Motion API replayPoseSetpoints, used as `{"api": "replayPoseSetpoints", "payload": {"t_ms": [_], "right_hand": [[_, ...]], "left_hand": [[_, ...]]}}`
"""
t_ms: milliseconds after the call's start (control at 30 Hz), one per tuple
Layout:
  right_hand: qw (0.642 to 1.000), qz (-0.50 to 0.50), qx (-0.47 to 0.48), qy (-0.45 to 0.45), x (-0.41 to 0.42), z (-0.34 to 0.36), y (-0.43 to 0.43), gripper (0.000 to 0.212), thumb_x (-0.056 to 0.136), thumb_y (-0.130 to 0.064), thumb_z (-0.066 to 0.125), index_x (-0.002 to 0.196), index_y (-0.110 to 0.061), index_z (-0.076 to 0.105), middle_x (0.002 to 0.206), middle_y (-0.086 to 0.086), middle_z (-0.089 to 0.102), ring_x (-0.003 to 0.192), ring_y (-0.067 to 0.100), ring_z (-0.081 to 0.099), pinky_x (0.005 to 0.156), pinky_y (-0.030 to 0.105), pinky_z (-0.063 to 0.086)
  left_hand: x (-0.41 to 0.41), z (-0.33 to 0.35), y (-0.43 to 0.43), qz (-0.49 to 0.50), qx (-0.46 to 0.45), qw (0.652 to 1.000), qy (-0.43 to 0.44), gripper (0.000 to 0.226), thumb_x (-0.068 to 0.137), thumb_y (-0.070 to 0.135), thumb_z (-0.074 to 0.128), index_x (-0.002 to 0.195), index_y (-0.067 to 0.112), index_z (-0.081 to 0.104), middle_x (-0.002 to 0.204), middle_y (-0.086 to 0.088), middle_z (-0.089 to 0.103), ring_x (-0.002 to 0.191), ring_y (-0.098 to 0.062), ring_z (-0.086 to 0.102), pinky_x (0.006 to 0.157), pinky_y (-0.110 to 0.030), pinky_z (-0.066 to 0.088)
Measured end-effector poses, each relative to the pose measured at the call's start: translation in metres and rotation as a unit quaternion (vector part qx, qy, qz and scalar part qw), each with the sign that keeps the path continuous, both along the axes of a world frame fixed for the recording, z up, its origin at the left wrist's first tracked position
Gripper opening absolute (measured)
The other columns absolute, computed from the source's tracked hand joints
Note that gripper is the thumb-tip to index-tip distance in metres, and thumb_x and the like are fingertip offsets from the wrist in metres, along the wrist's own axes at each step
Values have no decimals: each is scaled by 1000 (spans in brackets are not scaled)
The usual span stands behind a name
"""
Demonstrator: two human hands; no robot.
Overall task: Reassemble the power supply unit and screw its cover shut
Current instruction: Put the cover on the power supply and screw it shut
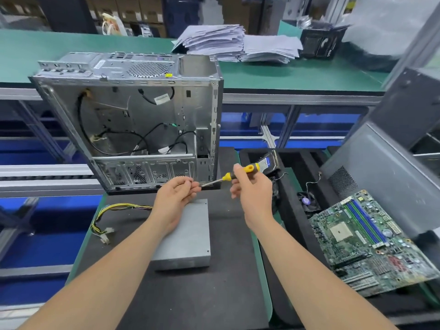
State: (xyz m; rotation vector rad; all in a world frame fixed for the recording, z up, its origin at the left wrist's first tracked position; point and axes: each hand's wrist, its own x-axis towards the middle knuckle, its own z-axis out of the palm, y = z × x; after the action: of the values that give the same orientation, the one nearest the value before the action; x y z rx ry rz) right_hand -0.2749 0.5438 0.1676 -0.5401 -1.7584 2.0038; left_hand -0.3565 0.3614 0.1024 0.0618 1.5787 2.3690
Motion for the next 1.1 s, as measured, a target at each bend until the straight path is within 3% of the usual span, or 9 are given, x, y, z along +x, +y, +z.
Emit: {"api": "replayPoseSetpoints", "payload": {"t_ms": [133, 333, 500, 800, 1100], "right_hand": [[999, -13, 30, 23, -3, 4, -5, 23, 99, -29, 67, 88, -10, 73, 74, 4, 76, 60, 20, 70, 56, 28, 58], [999, 15, 34, 27, -7, -2, -13, 14, 100, -23, 67, 94, -11, 71, 80, 9, 76, 63, 23, 69, 62, 39, 60], [998, 28, 41, 30, -9, -3, -15, 16, 101, -22, 66, 98, -7, 71, 82, 9, 77, 63, 23, 69, 61, 37, 60], [997, 35, 62, 29, -9, -5, -18, 15, 101, -24, 65, 97, -11, 72, 82, 7, 77, 68, 25, 71, 70, 46, 64], [998, 31, 41, 32, -8, -7, -20, 12, 101, -21, 65, 95, -13, 73, 80, 7, 75, 66, 24, 71, 67, 41, 63]], "left_hand": [[0, 0, -2, -13, 12, 1000, -1, 12, 101, 4, 57, 109, 5, 66, 97, -9, 77, 90, -18, 75, 77, -23, 59], [1, -1, -1, -2, 18, 1000, -8, 12, 102, 6, 57, 110, 5, 67, 94, -7, 78, 87, -15, 74, 75, -22, 59], [1, -1, 0, 7, 20, 1000, -7, 12, 103, 7, 56, 109, 6, 67, 93, -6, 78, 87, -15, 74, 76, -22, 59], [-1, -5, -2, 10, 41, 999, -16, 14, 103, 11, 57, 108, 6, 69, 96, -7, 77, 86, -14, 73, 78, -23, 58], [-2, -4, -3, 12, 48, 998, -28, 13, 103, 12, 57, 108, 6, 68, 93, -5, 76, 83, -11, 71, 79, -23, 58]]}}
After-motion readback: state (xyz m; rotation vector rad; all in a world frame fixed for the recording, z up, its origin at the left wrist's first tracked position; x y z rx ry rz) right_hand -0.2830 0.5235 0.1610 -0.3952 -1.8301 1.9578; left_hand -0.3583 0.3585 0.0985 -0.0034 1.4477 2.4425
